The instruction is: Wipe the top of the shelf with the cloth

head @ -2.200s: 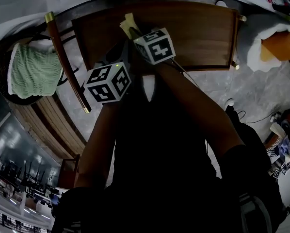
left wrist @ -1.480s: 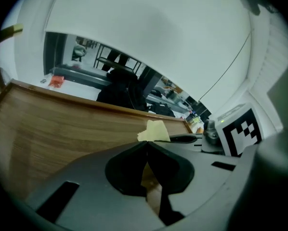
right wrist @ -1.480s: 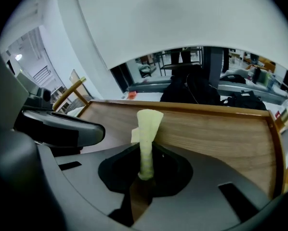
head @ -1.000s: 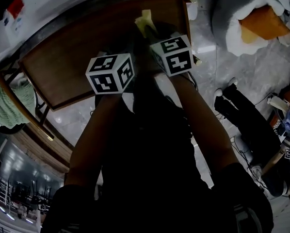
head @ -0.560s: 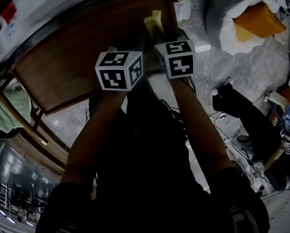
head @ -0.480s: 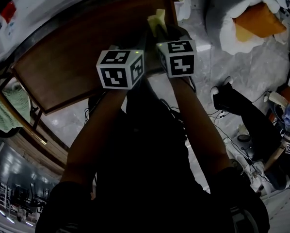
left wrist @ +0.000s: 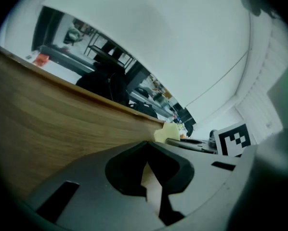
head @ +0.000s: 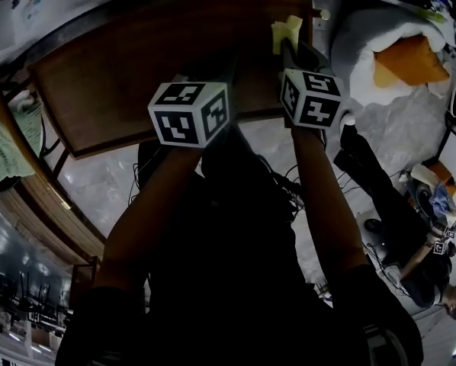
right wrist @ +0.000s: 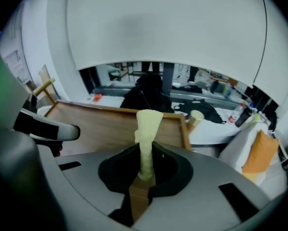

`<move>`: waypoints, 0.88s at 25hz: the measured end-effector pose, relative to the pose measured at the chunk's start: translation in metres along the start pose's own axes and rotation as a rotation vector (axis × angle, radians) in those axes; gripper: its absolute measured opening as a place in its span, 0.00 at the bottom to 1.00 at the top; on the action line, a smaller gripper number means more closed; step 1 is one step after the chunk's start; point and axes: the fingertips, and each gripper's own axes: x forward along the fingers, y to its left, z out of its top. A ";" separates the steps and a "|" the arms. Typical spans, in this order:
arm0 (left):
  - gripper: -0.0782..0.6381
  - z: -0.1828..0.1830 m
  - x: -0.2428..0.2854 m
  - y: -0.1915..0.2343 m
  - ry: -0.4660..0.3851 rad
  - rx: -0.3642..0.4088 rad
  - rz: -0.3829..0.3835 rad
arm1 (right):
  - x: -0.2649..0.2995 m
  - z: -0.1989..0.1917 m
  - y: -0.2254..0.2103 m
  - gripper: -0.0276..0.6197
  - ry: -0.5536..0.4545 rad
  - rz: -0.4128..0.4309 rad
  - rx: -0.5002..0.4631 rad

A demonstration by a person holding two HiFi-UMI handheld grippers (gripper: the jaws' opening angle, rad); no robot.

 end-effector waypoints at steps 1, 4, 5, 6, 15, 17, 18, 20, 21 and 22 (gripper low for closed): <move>0.12 0.006 -0.016 0.008 -0.024 -0.025 0.014 | -0.001 0.010 0.020 0.12 -0.020 0.055 -0.005; 0.12 0.019 -0.072 0.045 -0.086 -0.062 0.084 | 0.003 0.035 0.107 0.12 -0.063 0.252 -0.015; 0.12 0.021 -0.093 0.061 -0.098 -0.075 0.114 | 0.005 0.041 0.140 0.12 -0.075 0.306 -0.016; 0.12 0.023 -0.114 0.079 -0.107 -0.090 0.146 | 0.007 0.046 0.172 0.12 -0.083 0.350 -0.017; 0.12 0.036 -0.263 0.190 -0.193 -0.234 0.357 | 0.019 0.046 0.411 0.12 -0.043 0.682 -0.051; 0.12 0.039 -0.285 0.202 -0.205 -0.239 0.373 | 0.020 0.044 0.445 0.12 -0.031 0.737 -0.040; 0.12 0.040 -0.295 0.207 -0.207 -0.235 0.383 | 0.021 0.043 0.460 0.12 -0.025 0.759 -0.031; 0.12 0.043 -0.311 0.216 -0.208 -0.228 0.397 | 0.025 0.040 0.484 0.12 -0.009 0.792 -0.014; 0.12 0.044 -0.316 0.218 -0.208 -0.226 0.402 | 0.027 0.038 0.493 0.12 -0.002 0.801 -0.009; 0.12 0.044 -0.321 0.220 -0.207 -0.223 0.407 | 0.030 0.035 0.501 0.12 0.007 0.808 -0.006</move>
